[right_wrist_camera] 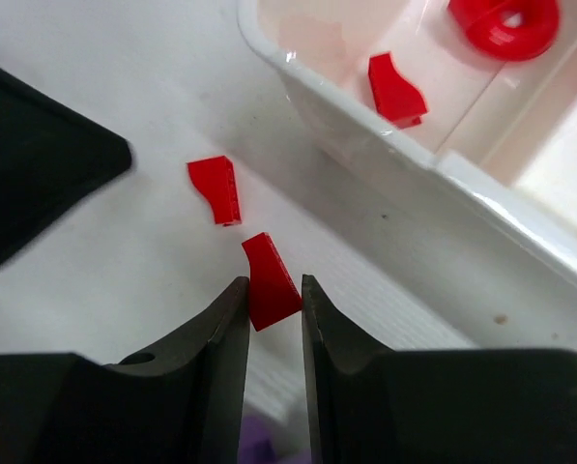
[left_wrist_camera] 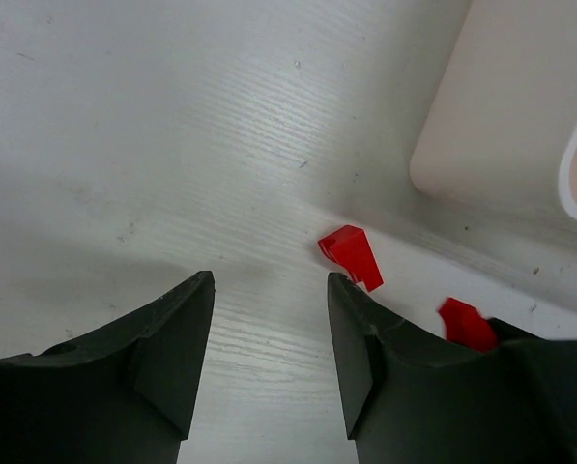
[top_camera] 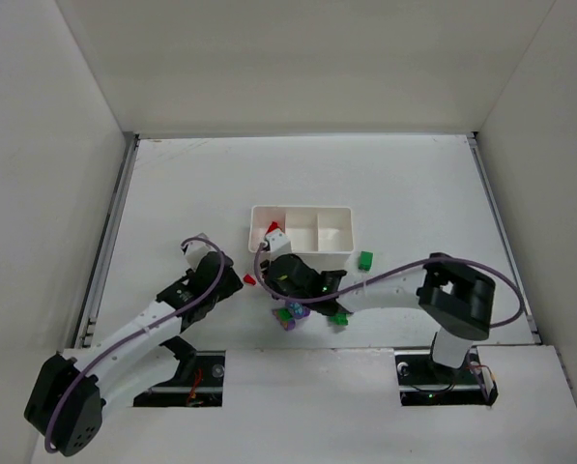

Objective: Sort the legos into containers by color

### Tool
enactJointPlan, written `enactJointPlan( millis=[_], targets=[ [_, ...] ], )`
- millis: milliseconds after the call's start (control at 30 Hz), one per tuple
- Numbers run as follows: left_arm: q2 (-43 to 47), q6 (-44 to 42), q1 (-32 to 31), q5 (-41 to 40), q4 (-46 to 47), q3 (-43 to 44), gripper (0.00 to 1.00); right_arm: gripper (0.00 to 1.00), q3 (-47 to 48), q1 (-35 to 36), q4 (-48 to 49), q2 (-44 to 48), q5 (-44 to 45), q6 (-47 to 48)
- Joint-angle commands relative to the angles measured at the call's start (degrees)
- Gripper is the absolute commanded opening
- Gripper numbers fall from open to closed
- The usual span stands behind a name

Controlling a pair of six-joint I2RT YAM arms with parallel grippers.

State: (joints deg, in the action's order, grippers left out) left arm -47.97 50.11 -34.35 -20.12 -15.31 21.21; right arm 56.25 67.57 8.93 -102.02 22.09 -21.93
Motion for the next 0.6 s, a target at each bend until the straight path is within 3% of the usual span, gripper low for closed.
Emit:
enactJointPlan(
  millis=[0, 233, 567],
  targets=[
    [-1.8, 1.8, -1.6, 0.7, 2.4, 0.8, 0.48, 0.27, -2.0, 0.5, 1.2, 8.4, 0.5, -1.7],
    [-2.9, 5.0, -4.6, -0.2, 5.3, 0.4, 0.48, 0.27, -1.3, -1.2, 0.7, 16.2, 0.5, 0.0],
    [-7.8, 6.5, -8.0, -4.8, 9.0, 0.9, 0.48, 0.31, 9.8, -9.2, 0.4, 5.8, 0.1, 2.3]
  ],
)
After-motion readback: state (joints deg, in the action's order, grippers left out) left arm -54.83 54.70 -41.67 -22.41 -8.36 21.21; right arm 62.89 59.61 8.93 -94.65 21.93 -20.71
